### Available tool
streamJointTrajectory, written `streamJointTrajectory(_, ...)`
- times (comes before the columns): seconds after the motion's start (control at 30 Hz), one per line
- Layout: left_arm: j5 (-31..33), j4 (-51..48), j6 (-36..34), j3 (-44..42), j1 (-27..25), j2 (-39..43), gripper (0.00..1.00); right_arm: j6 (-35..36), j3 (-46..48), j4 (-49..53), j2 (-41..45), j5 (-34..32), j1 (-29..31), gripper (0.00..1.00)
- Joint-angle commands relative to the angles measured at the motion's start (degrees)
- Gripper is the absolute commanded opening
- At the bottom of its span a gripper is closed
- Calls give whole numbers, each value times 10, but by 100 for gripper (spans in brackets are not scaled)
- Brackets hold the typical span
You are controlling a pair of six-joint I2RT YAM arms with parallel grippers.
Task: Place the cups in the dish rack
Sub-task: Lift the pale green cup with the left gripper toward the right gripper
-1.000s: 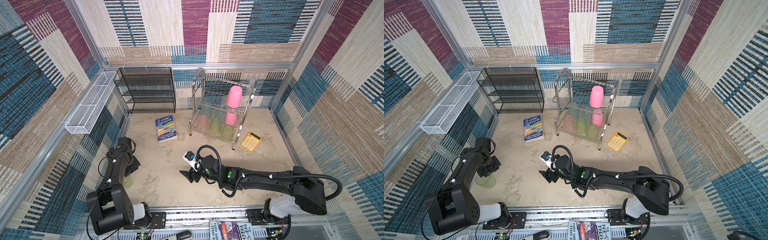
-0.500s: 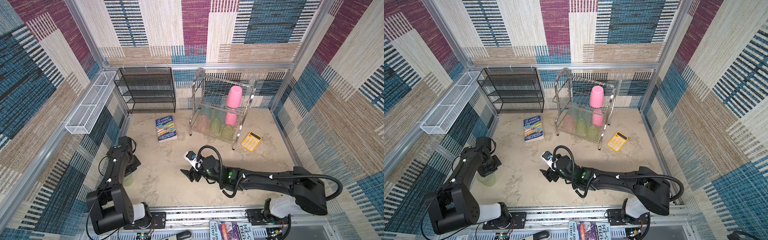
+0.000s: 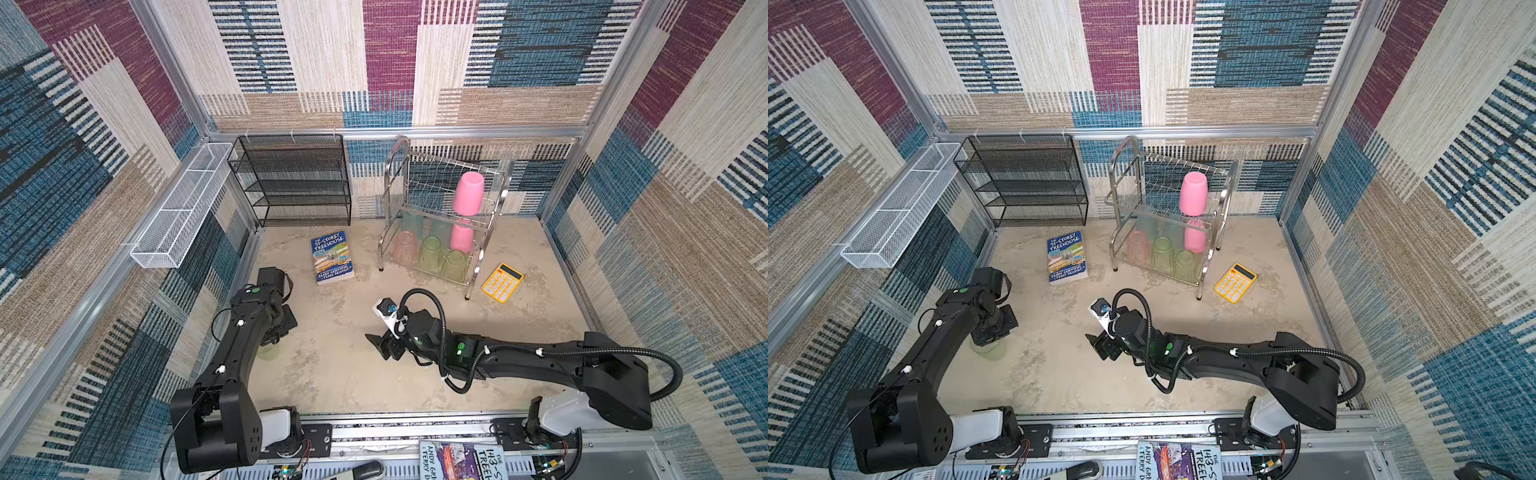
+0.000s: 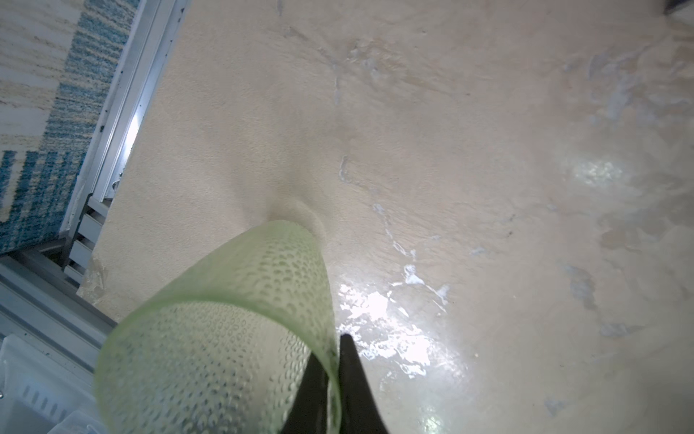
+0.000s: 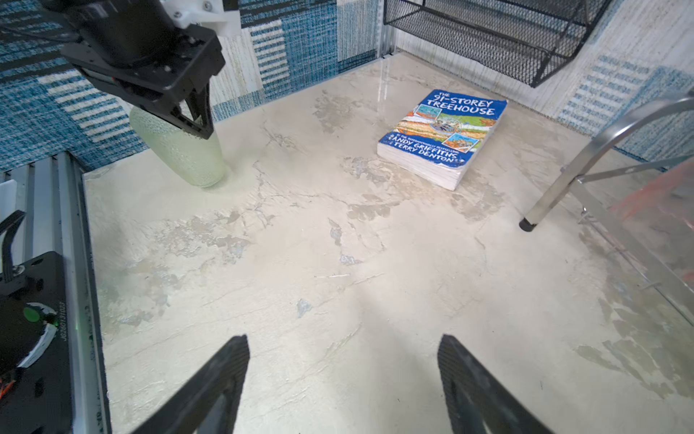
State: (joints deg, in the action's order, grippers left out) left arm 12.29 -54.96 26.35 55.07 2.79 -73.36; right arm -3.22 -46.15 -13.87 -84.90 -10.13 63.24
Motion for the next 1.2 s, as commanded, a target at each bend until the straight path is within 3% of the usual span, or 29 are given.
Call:
streamJointTrajectory(0.0,12,-7,-10,5,-29,10,0,-32,5,-20,2,-10,-10,81)
streamJointTrajectory(0.3,-3,-4,-16,6,-109,26,0,-84,29,-22,6,3,-52,81)
streamJointTrajectory(0.7,-49,8,-19,16,-174,47,0,-118,33,-11,-4,4,-63,81)
streamJointTrajectory(1.17,-107,15,21,128,-292,20,0,-207,47,30,36,16,-94,81)
